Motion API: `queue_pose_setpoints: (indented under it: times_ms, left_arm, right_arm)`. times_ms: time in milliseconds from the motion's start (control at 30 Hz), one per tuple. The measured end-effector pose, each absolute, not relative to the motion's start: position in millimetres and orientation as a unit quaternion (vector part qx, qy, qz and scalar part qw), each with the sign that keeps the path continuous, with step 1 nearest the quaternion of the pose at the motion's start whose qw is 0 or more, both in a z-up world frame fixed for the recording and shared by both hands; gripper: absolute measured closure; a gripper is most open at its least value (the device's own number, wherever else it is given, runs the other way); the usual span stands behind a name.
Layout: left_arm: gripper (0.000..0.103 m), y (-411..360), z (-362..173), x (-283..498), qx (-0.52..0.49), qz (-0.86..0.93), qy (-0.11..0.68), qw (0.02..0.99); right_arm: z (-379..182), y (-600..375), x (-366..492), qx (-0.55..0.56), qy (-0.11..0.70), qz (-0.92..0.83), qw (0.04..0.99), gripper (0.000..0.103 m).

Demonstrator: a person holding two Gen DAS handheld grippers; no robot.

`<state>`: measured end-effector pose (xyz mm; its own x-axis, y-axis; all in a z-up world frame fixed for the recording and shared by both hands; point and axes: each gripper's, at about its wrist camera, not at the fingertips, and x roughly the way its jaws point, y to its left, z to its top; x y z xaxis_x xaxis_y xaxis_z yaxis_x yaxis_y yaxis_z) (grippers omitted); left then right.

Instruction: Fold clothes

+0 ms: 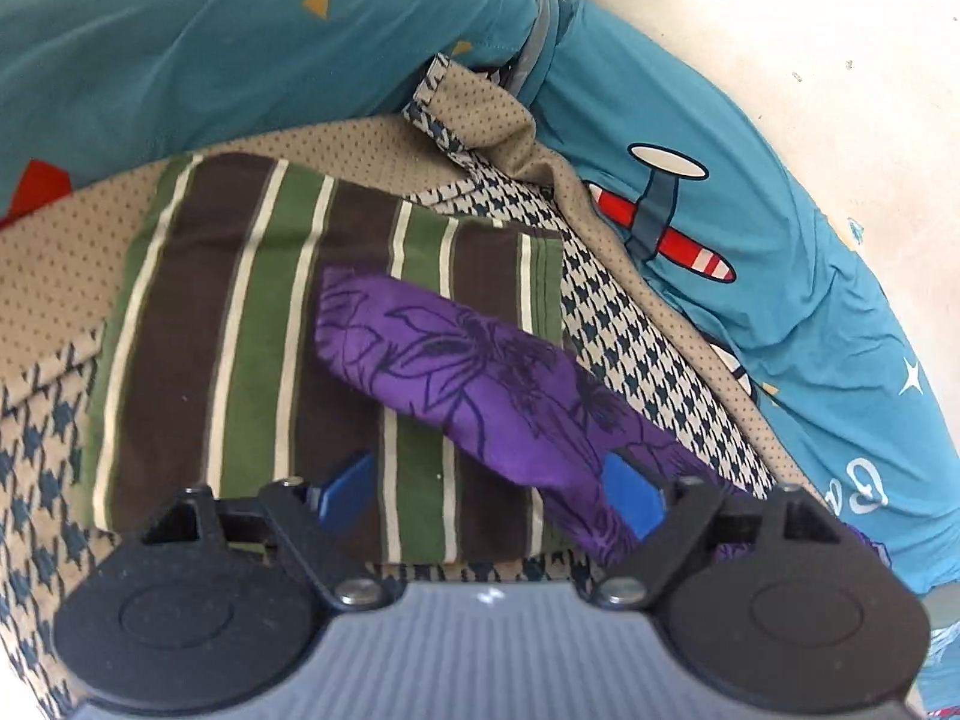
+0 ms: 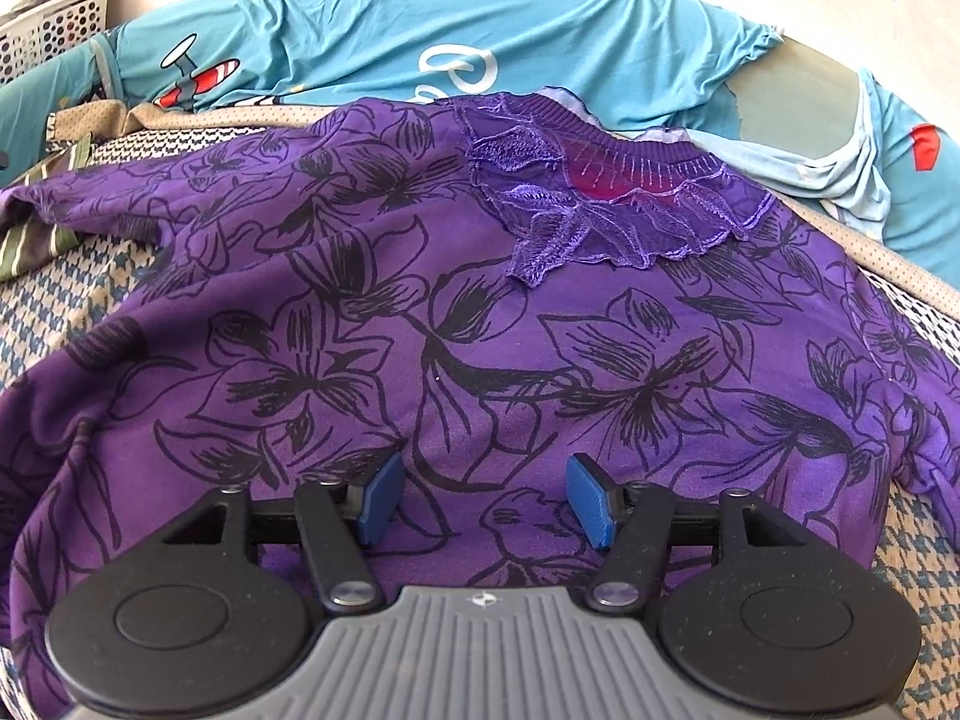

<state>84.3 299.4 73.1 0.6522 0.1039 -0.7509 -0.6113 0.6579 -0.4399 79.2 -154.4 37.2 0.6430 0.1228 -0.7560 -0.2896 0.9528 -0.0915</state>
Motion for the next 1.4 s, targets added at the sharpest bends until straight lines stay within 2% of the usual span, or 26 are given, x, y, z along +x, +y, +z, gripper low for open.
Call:
queue_pose_setpoints:
  times_ms: [233, 267, 333, 400, 467, 500, 533, 833, 967, 1067, 1233, 1300, 1400]
  left_arm:
    - [0.021, 295, 52, 101, -0.370, 0.212, 0.356, 0.831]
    - [0.024, 295, 50, 105, -0.369, 0.217, 0.359, 0.830]
    - [0.038, 294, 45, 111, -0.364, 0.225, 0.363, 0.828]
    - [0.069, 292, 42, 116, -0.355, 0.228, 0.367, 0.829]
    - [0.089, 286, 42, 121, -0.335, 0.229, 0.370, 0.835]
    - [0.096, 283, 43, 122, -0.324, 0.231, 0.369, 0.840]
    - [0.097, 279, 45, 124, -0.309, 0.234, 0.364, 0.847]
    - [0.098, 217, 93, 128, -0.050, 0.312, 0.289, 0.904]
    - [0.092, 224, 81, 135, -0.032, 0.344, 0.333, 0.877]
    - [0.074, 240, 70, 134, -0.042, 0.384, 0.353, 0.852]
    - [0.068, 269, 68, 117, -0.093, 0.433, 0.370, 0.817]
    - [0.060, 278, 73, 109, -0.098, 0.457, 0.359, 0.808]
    - [0.061, 290, 81, 96, -0.101, 0.491, 0.339, 0.796]
  right_arm:
    - [34, -150, 80, -0.111, 0.405, 0.113, 0.900, 0.040]
    - [34, -150, 79, -0.112, 0.405, 0.113, 0.901, 0.039]
    - [33, -150, 80, -0.113, 0.404, 0.113, 0.901, 0.039]
    - [32, -150, 80, -0.112, 0.403, 0.113, 0.901, 0.039]
    - [32, -149, 80, -0.112, 0.403, 0.113, 0.901, 0.039]
    - [32, -149, 81, -0.112, 0.403, 0.113, 0.902, 0.038]
    - [32, -149, 81, -0.112, 0.402, 0.113, 0.902, 0.038]
    - [31, -149, 86, -0.105, 0.402, 0.110, 0.903, 0.038]
    - [31, -148, 88, -0.105, 0.402, 0.111, 0.903, 0.038]
    - [31, -148, 88, -0.105, 0.403, 0.112, 0.902, 0.038]
    - [32, -150, 88, -0.104, 0.404, 0.116, 0.901, 0.038]
    - [32, -151, 88, -0.105, 0.404, 0.116, 0.901, 0.038]
    - [32, -150, 88, -0.106, 0.403, 0.117, 0.901, 0.038]
